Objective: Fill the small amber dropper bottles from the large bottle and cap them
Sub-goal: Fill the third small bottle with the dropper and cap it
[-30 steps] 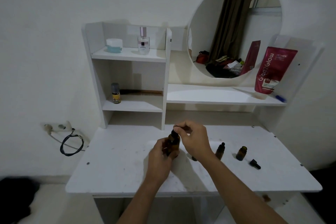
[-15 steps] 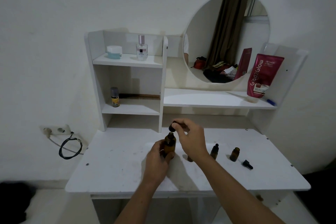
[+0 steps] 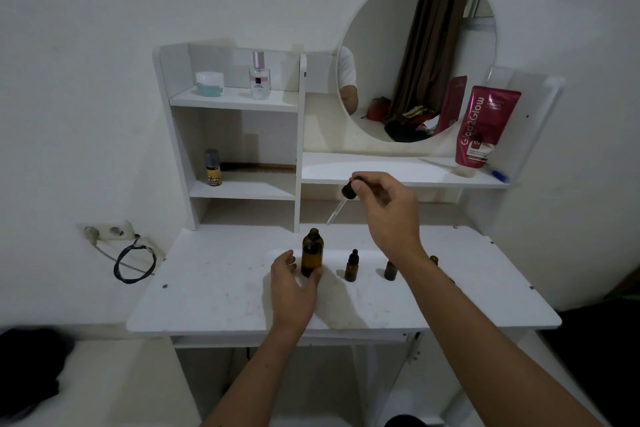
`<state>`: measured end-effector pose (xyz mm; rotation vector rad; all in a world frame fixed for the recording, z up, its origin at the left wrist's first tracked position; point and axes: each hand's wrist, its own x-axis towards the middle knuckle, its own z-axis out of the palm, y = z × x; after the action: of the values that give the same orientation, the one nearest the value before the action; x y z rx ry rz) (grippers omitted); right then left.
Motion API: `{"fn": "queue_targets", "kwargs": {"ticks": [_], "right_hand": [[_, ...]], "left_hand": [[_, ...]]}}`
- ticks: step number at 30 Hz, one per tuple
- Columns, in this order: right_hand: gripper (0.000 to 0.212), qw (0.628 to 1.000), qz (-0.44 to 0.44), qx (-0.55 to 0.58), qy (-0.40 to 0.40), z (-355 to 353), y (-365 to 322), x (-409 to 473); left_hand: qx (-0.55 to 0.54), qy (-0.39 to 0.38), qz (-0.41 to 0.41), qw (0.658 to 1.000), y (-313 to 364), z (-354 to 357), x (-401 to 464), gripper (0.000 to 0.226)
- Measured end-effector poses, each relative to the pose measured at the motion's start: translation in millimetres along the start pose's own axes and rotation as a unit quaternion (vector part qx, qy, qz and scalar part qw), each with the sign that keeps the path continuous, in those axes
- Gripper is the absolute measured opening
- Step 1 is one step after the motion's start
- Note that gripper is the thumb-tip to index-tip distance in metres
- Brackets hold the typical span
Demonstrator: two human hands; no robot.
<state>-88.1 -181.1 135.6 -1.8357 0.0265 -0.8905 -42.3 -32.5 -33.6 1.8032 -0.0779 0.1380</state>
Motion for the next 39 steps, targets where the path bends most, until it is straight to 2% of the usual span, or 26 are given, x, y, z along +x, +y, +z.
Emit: {"fn": "queue_targets", "kwargs": {"ticks": [3, 6, 12, 18, 23, 30, 39], "right_hand": [[0.018, 1.0, -0.003, -0.021, 0.006, -22.3, 8.4, -8.8], [0.019, 0.999, 0.009, -0.038, 0.021, -55.7, 22.6, -17.7], [0.016, 0.991, 0.038, -0.104, 0.081, -133.9, 54.3, -25.9], [0.013, 0.984, 0.052, -0.124, 0.115, -169.9, 74.4, -23.9], [0.014, 0.984, 0.06, -0.12, 0.116, -174.7, 90.1, -21.9], [0.014, 0.986, 0.075, -0.109, 0.102, -171.0, 110.0, -22.5], [0.008, 0.987, 0.084, -0.13, 0.038, -161.7, 125.5, -23.0]], "left_hand": [[-0.037, 0.03, -0.007, 0.999, 6.5, 7.8, -22.2, 0.059], [-0.04, 0.013, 0.006, 0.999, 13.2, 25.2, -44.9, 0.046], [-0.009, -0.137, 0.068, 0.988, 31.3, 82.0, -73.7, 0.037], [0.028, -0.211, 0.145, 0.966, 54.2, 136.3, -76.9, 0.048], [0.063, -0.225, 0.158, 0.959, 67.0, 165.6, -72.2, 0.058], [0.088, -0.219, 0.136, 0.962, 64.4, 189.8, -55.6, 0.057], [0.06, -0.184, 0.145, 0.97, 54.3, 204.8, -47.5, 0.022]]}}
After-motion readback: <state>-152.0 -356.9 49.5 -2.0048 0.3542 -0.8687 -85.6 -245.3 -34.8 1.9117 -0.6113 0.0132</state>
